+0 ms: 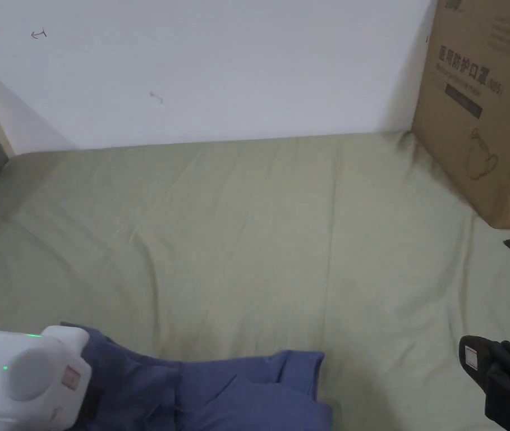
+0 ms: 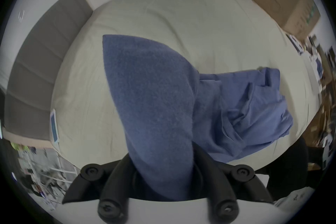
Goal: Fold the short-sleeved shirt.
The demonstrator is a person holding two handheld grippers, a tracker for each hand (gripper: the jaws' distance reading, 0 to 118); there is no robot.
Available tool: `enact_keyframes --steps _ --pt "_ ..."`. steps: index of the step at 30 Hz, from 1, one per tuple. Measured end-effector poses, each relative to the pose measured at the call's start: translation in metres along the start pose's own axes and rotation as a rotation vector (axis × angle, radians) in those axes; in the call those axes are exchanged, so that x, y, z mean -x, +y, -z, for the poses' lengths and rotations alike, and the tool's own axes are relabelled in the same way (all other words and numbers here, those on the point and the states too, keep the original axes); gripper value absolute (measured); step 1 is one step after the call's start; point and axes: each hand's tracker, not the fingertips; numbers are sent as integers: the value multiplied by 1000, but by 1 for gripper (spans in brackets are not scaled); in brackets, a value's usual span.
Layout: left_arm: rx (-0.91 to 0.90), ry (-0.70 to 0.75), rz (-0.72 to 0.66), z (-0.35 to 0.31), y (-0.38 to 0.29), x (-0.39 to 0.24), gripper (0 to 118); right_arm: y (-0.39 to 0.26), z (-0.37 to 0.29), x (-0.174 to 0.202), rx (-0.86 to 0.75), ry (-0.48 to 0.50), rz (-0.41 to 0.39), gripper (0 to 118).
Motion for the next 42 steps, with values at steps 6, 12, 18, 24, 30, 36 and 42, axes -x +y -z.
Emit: enact_keyframes --steps 6,12,18,24,30,36,42 --pt "57 -350 -24 4 29 -93 11 -4 -5 -10 7 -10 40 0" --pt "201 -529 2 47 49 -188 13 -5 -7 -17 8 -24 47 0" --pt "253 -873 -208 66 46 -188 118 -8 -6 -22 17 -22 64 0" --pt "91 -783 -229 10 43 -132 118 -10 -5 -24 20 -15 73 0" --pt "-79 -549 -76 -4 27 -126 50 -10 -6 -24 15 -9 81 0" --pt "-12 -627 -9 30 26 -190 0 -10 -7 -28 25 -17 76 0" --pt "127 -572 39 82 13 -255 0 -8 -8 -29 25 -59 16 0"
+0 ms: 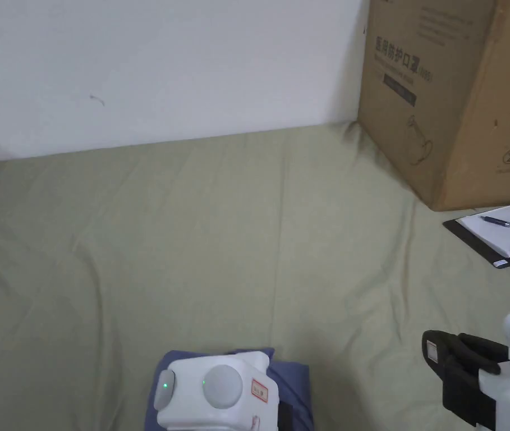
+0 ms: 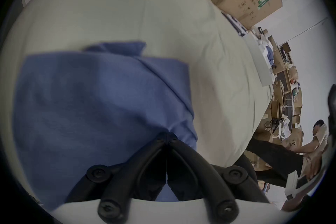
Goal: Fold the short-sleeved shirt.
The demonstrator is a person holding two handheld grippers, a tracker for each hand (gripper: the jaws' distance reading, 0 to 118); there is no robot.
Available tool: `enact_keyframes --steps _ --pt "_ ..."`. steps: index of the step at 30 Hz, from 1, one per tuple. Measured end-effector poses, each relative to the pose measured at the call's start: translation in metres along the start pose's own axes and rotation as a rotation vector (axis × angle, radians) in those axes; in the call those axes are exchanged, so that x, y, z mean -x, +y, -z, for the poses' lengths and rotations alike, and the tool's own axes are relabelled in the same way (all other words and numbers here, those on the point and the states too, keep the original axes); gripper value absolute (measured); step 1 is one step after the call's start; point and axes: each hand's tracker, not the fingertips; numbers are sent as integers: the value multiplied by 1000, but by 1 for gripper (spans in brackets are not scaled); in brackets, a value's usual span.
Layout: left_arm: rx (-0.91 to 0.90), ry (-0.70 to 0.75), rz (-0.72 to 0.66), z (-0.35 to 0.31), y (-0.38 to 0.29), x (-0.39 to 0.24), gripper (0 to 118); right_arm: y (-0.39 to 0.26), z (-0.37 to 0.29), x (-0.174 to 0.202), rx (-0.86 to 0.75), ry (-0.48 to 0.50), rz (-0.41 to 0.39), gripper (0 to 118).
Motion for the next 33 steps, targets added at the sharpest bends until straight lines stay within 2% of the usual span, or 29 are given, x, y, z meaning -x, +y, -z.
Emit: enact_keyframes --steps 2,4,6,7,10,11,14,18,19,23,25,26,27,28,29,30,32,33 --pt "-35 -2 -60 5 0 2 0 1 -1 1 -1 -2 -12 0" --pt "-59 -69 -155 4 2 7 0 3 -2 2 -4 6 -14 0" --pt "-84 -131 -177 -3 1 6 0 3 -2 3 -12 29 -2 0" --pt "-117 -185 -160 -8 -2 5 0 4 -2 4 -15 41 5 0" --pt "-289 -498 -174 -47 -13 9 0 6 -3 5 -24 102 72 0" --pt "-378 -525 -182 -69 -19 11 0 9 -5 4 -36 126 102 0" --pt "-656 -423 -189 -146 -41 21 0 22 -17 5 -104 167 143 0" --pt "-1129 -167 -115 -258 -95 20 0 46 -42 15 -240 185 124 0" --pt "-1231 -101 -79 -280 -109 18 0 51 -49 19 -288 173 100 0" --pt "-1475 314 36 -319 -145 10 0 57 -78 46 -537 -9 -70 0" --pt "-1490 385 30 -322 -154 15 0 47 -86 58 -684 -118 -133 0" --pt "-1462 340 24 -317 -154 23 0 42 -85 66 -724 -213 -187 0" --pt "-1447 360 16 -309 -157 28 0 41 -77 69 -664 -227 -215 0" --pt "-1433 423 14 -301 -159 31 0 41 -71 67 -586 -178 -207 0" --pt "-1417 477 22 -290 -162 34 0 35 -60 64 -526 -130 -171 0" --pt "-1414 499 51 -280 -163 38 0 25 -54 63 -538 -133 -136 0" --pt "-1391 525 80 -263 -168 39 0 3 -47 68 -579 -262 -170 0" --pt "-1376 536 89 -258 -169 34 0 -1 -45 67 -578 -285 -198 0"
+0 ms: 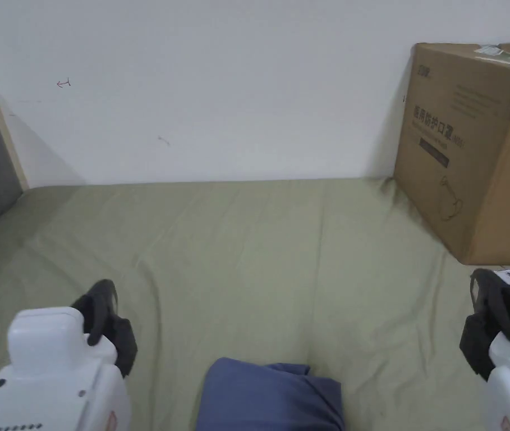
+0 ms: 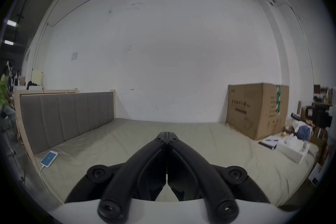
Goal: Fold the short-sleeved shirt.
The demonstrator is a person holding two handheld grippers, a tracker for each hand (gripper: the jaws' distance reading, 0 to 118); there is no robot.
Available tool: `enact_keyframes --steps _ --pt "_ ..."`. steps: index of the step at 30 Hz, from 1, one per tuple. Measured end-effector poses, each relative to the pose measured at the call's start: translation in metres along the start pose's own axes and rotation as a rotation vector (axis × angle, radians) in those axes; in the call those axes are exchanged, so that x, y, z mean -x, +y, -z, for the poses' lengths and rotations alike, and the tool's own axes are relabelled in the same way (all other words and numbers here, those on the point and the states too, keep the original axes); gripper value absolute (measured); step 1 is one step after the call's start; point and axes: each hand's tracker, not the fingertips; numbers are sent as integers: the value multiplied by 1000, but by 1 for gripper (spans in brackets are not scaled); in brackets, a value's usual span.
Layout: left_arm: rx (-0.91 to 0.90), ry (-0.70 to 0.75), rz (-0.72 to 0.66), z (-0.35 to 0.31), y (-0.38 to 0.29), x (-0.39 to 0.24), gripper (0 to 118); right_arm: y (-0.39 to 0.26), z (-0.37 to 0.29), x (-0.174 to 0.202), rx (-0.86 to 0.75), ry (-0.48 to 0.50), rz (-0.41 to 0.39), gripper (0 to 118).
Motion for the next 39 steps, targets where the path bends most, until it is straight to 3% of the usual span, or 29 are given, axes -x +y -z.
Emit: enact_keyframes --steps 3,9,18,20,24,27,30,32,35,37,39 --pt "14 -39 5 -8 -8 -10 0 -3 -7 0 38 61 26 0" --pt "3 -51 54 -11 -3 -22 0 2 -10 1 30 45 40 0" --pt "30 -3 -12 -10 -4 -13 0 2 -8 -8 48 19 101 0" --pt "56 -30 -80 -9 -1 -6 0 7 -8 -11 58 12 119 0" --pt "106 -68 -155 1 9 8 0 24 13 -8 90 114 142 0" --pt "276 -147 -261 21 4 23 0 9 59 11 331 321 129 0" --pt "386 -153 -348 33 -17 33 0 -49 120 42 851 585 125 0" --pt "415 -158 -356 37 -35 37 0 -103 143 64 1186 620 93 0" --pt "532 -154 -338 48 -58 40 0 -168 143 90 1432 561 -74 0" --pt "604 -185 -366 59 -69 44 0 -189 137 99 1458 596 -148 0" --pt "704 -232 -424 79 -83 52 0 -187 134 100 1389 596 -145 0"
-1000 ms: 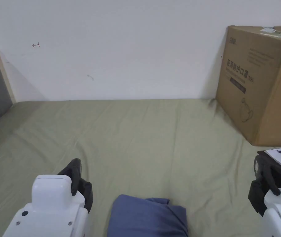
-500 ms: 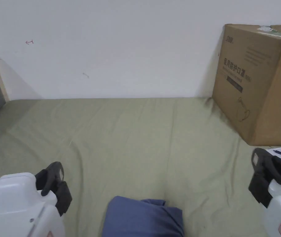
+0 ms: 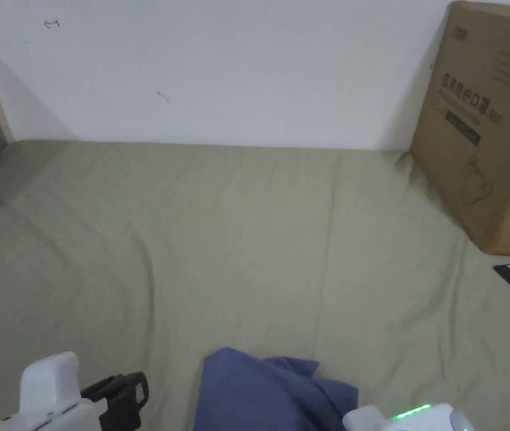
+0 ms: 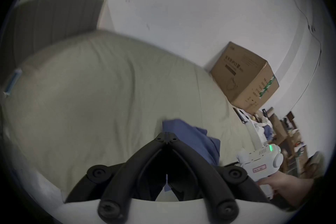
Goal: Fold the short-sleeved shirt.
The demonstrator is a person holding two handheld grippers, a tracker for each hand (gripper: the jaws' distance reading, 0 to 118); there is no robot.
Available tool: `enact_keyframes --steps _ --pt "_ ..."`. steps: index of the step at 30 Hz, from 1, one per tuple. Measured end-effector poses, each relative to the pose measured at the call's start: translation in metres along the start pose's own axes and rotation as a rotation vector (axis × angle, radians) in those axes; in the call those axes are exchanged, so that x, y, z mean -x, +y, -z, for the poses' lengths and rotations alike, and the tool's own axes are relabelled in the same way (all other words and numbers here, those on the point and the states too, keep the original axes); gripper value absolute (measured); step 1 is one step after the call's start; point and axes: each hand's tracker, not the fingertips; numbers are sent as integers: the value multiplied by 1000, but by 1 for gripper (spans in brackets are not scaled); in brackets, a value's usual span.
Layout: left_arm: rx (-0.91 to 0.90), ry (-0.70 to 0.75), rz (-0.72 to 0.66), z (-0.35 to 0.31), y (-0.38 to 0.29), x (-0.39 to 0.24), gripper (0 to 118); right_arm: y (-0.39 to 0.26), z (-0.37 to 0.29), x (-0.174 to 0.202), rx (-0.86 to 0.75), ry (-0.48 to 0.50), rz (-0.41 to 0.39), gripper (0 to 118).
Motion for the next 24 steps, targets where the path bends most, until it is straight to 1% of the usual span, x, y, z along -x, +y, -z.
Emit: enact_keyframes --steps 3,4,5,6,8,9,13,14,15,16,17,19,20,21,22,23,24 --pt "199 -154 -157 40 13 31 0 5 2 -4 29 12 22 0" --pt "271 -228 -181 56 17 40 6 4 4 -5 29 16 20 0" --pt "316 -283 -215 72 17 49 26 3 4 -5 28 20 20 0" --pt "366 -318 -240 84 19 57 53 3 4 -5 26 21 20 0" --pt "482 -405 -297 115 15 70 113 2 3 -3 22 19 7 0" --pt "544 -425 -329 127 12 73 118 1 2 -3 19 20 2 0" --pt "718 -536 -413 176 -6 74 118 0 3 -9 12 43 20 0" --pt "789 -578 -440 191 -14 69 118 0 3 -10 12 49 26 0" --pt "823 -634 -463 200 -20 64 118 -1 4 -10 12 52 27 0" --pt "810 -706 -478 208 -21 56 118 0 4 -10 13 54 25 0" --pt "796 -737 -491 218 -22 50 118 0 4 -11 13 56 23 0" --pt "792 -687 -494 227 -24 40 117 0 4 -11 15 59 23 0" --pt "795 -641 -474 227 -23 37 110 0 5 -13 15 64 25 0" --pt "780 -616 -423 220 -19 32 89 0 5 -14 13 68 28 0" --pt "754 -547 -330 214 -14 29 43 -1 5 -15 11 75 31 0" --pt "723 -406 -187 208 -10 24 22 -2 4 -17 9 83 37 0" --pt "730 -341 -123 208 -14 22 22 -3 2 -18 5 91 41 0"
